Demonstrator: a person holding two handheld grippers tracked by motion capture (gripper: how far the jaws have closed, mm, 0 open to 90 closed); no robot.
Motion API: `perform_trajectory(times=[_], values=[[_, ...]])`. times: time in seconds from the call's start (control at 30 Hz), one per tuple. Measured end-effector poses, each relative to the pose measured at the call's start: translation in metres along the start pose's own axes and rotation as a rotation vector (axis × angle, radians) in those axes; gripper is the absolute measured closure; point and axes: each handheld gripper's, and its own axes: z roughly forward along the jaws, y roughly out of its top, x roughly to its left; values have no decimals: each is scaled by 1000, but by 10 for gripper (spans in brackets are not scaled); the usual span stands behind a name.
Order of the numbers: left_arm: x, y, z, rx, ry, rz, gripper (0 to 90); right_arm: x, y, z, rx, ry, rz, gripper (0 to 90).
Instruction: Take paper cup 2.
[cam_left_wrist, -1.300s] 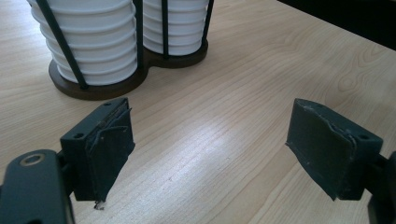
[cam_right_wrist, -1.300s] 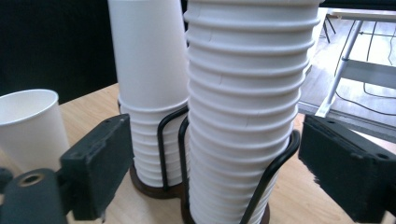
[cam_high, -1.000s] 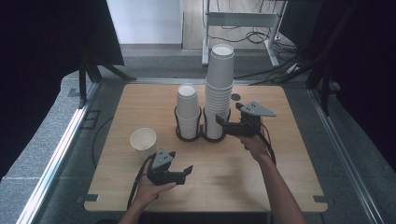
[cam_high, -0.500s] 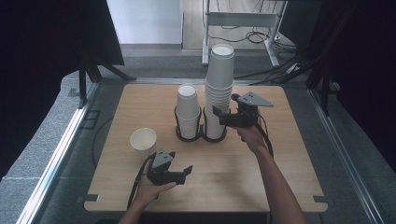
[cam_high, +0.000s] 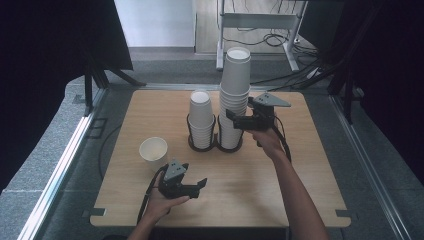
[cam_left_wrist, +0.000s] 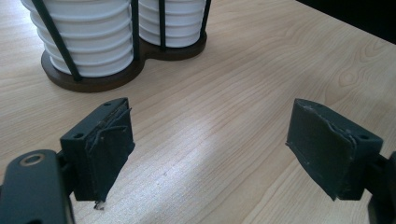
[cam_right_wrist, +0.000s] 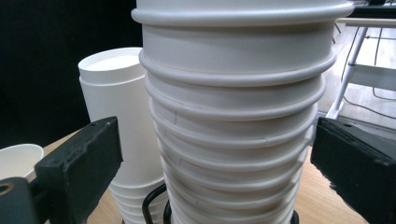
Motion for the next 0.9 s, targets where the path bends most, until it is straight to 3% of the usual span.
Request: perform_trajectory(times=[0.33, 0.9], values=[[0, -1, 2, 13, 2, -1, 145, -2, 8, 9, -9, -17, -8, 9], [-3, -2, 5, 32, -4, 4, 146, -6, 29, 23, -42, -2, 33, 18]])
